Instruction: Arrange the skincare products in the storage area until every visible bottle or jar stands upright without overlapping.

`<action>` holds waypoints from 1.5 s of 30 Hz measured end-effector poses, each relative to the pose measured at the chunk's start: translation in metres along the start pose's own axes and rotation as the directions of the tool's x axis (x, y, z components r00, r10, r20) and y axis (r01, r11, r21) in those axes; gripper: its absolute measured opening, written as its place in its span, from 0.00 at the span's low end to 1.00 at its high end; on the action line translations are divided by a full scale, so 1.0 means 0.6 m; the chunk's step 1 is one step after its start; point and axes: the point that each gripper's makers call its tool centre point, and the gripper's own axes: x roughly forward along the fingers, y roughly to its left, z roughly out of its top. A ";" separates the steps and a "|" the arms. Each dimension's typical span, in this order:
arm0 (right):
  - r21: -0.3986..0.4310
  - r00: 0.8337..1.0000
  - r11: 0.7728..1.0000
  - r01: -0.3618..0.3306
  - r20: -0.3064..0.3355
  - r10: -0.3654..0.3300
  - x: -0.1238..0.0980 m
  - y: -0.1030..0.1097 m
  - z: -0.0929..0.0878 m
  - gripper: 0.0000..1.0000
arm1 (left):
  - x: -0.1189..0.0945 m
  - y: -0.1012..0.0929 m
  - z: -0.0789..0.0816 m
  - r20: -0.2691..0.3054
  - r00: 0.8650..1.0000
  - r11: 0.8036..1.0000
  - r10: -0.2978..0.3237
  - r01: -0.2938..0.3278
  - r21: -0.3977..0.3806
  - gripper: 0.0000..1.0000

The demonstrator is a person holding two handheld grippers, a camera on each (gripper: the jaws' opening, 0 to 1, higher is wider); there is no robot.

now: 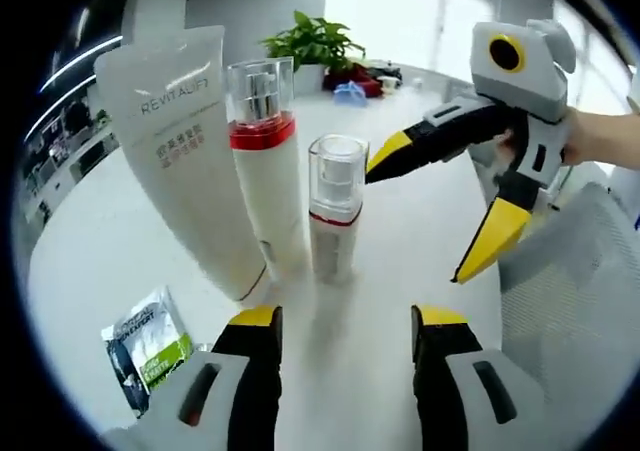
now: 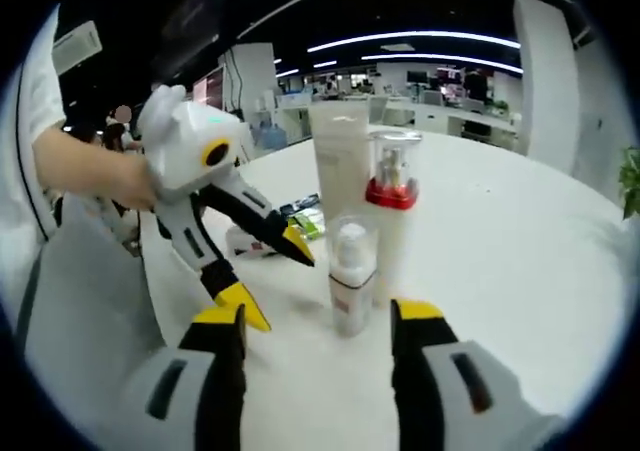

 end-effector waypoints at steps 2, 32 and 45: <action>0.003 1.000 1.000 0.005 -0.004 -0.005 -0.005 0.004 -0.003 0.63 | -0.010 -0.003 -0.006 -0.006 1.000 1.000 0.004 -0.004 -0.018 0.53; 0.050 1.000 0.999 0.008 0.003 -0.008 -0.051 0.070 0.001 0.83 | -0.174 -0.015 -0.070 0.041 0.987 0.964 0.156 -0.143 -0.224 0.84; 0.057 1.000 0.998 0.010 -0.010 -0.009 -0.074 0.087 -0.004 0.90 | -0.241 -0.012 -0.103 0.060 0.967 0.927 0.249 -0.221 -0.303 0.88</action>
